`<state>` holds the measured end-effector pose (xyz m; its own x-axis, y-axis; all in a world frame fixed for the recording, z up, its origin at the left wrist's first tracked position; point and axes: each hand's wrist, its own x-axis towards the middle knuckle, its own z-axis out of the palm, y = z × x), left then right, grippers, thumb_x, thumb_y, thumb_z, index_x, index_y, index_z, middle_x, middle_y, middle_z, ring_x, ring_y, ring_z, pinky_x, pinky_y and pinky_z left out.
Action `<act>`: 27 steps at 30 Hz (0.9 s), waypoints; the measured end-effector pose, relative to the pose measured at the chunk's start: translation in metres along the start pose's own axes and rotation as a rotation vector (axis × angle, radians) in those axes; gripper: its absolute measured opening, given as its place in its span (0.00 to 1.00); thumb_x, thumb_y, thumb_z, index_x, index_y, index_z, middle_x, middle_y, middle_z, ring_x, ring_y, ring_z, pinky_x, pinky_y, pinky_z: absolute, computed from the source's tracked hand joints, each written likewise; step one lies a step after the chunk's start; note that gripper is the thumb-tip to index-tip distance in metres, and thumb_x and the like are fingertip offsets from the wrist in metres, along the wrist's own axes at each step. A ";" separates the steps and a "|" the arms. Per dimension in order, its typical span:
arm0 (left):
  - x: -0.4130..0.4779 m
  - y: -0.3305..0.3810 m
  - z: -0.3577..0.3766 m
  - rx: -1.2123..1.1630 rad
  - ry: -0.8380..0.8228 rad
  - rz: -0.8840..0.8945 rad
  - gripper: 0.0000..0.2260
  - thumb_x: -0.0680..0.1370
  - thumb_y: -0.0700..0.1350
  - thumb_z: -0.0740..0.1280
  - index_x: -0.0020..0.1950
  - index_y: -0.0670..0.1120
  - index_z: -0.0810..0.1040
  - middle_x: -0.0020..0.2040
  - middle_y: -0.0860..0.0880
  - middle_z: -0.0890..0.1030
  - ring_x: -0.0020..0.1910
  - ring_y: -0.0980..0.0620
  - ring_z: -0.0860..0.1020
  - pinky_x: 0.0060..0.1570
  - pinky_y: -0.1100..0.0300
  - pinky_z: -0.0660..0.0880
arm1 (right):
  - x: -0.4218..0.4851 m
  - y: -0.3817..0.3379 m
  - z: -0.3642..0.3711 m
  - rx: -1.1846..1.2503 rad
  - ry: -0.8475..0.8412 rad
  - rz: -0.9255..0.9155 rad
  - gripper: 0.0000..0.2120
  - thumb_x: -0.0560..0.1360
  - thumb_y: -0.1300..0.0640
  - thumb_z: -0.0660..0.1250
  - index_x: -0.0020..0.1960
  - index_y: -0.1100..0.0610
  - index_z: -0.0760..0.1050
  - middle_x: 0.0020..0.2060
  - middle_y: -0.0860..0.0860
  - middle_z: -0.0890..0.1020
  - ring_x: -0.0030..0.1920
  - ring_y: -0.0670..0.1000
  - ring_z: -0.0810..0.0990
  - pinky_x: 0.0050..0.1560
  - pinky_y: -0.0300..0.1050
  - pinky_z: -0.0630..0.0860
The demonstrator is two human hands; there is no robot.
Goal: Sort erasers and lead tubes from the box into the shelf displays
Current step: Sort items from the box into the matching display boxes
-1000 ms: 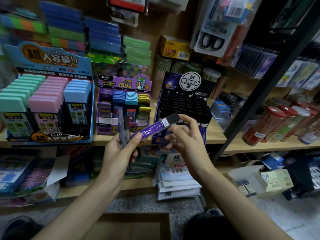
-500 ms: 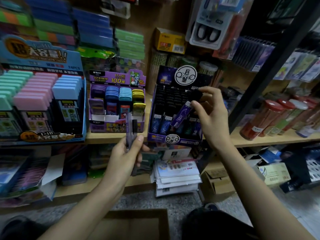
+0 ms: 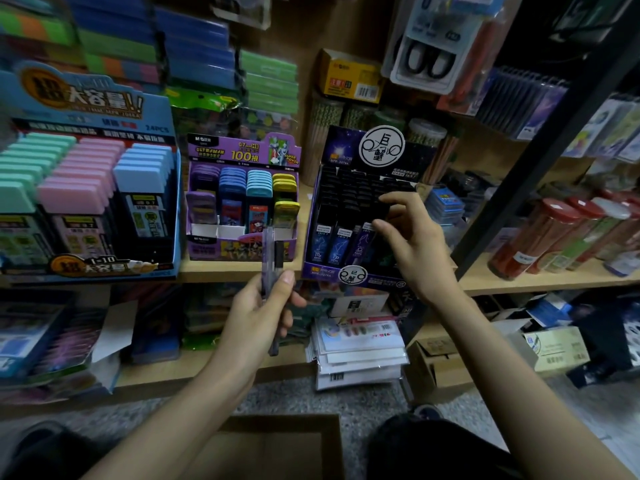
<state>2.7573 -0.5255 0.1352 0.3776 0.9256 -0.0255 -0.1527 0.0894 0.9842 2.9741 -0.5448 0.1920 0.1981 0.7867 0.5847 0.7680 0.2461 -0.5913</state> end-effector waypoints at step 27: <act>-0.009 0.010 0.012 -0.253 -0.241 -0.032 0.16 0.75 0.53 0.59 0.52 0.42 0.76 0.36 0.47 0.79 0.28 0.54 0.74 0.25 0.62 0.72 | -0.047 -0.057 0.042 0.620 -0.254 0.501 0.08 0.77 0.58 0.65 0.51 0.62 0.78 0.38 0.52 0.79 0.39 0.46 0.77 0.45 0.42 0.74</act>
<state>2.7633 -0.5373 0.1470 0.5857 0.8104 0.0164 -0.3474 0.2328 0.9084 2.8955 -0.5715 0.1747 0.2266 0.9713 0.0727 0.1363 0.0423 -0.9898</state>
